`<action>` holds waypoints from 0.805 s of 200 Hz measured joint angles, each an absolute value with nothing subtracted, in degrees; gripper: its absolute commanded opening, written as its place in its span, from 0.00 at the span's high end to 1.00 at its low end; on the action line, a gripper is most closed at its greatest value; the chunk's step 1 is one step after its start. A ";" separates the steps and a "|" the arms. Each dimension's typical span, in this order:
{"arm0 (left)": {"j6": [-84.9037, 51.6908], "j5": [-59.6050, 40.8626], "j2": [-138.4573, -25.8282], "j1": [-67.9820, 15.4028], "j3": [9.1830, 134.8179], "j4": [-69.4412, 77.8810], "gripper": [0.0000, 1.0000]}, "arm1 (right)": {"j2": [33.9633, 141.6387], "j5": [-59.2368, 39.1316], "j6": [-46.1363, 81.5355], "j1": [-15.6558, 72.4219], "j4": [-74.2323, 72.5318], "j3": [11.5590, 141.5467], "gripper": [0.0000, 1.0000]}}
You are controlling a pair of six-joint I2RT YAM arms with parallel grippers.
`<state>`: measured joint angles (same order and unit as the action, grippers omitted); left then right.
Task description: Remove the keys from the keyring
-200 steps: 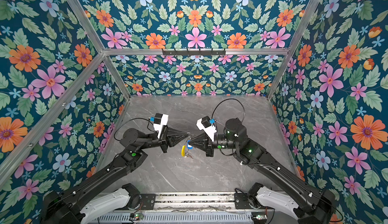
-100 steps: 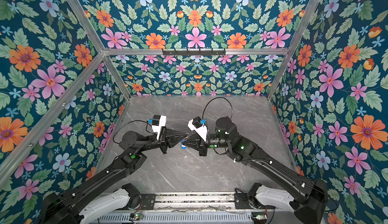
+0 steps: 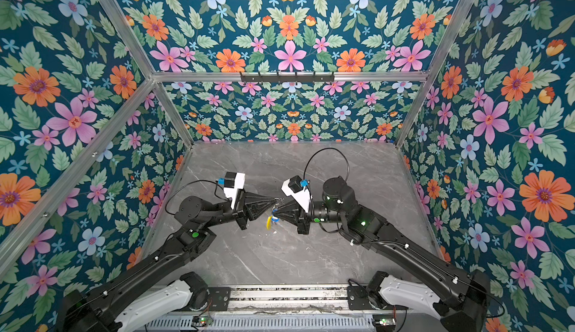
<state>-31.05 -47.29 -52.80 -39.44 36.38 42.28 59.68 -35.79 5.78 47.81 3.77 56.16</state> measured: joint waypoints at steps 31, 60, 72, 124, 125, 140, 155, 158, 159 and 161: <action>-29.56 -47.27 -51.44 -39.44 36.77 38.89 1.00 | 58.26 -34.33 5.78 47.81 4.36 54.98 1.00; -28.03 -47.16 -50.46 -39.46 37.30 35.94 1.00 | 56.99 -33.47 5.80 47.81 4.75 54.39 1.00; -27.49 -46.94 -50.09 -39.46 37.32 35.51 1.00 | 56.69 -33.04 5.80 47.81 4.84 54.33 1.00; -27.05 -46.78 -49.69 -39.44 37.23 35.05 1.00 | 56.40 -32.62 5.80 47.66 5.30 54.39 0.87; -27.05 -46.78 -49.69 -39.44 37.23 35.05 1.00 | 56.38 -32.62 5.80 47.66 5.30 54.41 0.85; -27.05 -46.59 -49.65 -39.44 37.23 35.11 1.00 | 56.16 -32.69 5.78 47.62 6.42 54.57 0.66; -27.05 -46.30 -49.47 -39.35 37.34 35.53 1.00 | 55.68 -32.47 5.80 47.55 8.14 54.54 0.59; -27.05 -46.26 -49.47 -39.38 37.36 35.57 1.00 | 55.53 -32.34 5.78 47.53 8.34 54.52 0.58; -27.05 -46.26 -49.47 -39.38 37.36 35.57 1.00 | 55.48 -32.32 5.80 47.51 8.36 54.52 0.58; -27.05 -46.26 -49.47 -39.35 37.36 35.57 1.00 | 55.31 -32.27 5.80 47.46 8.40 54.46 0.57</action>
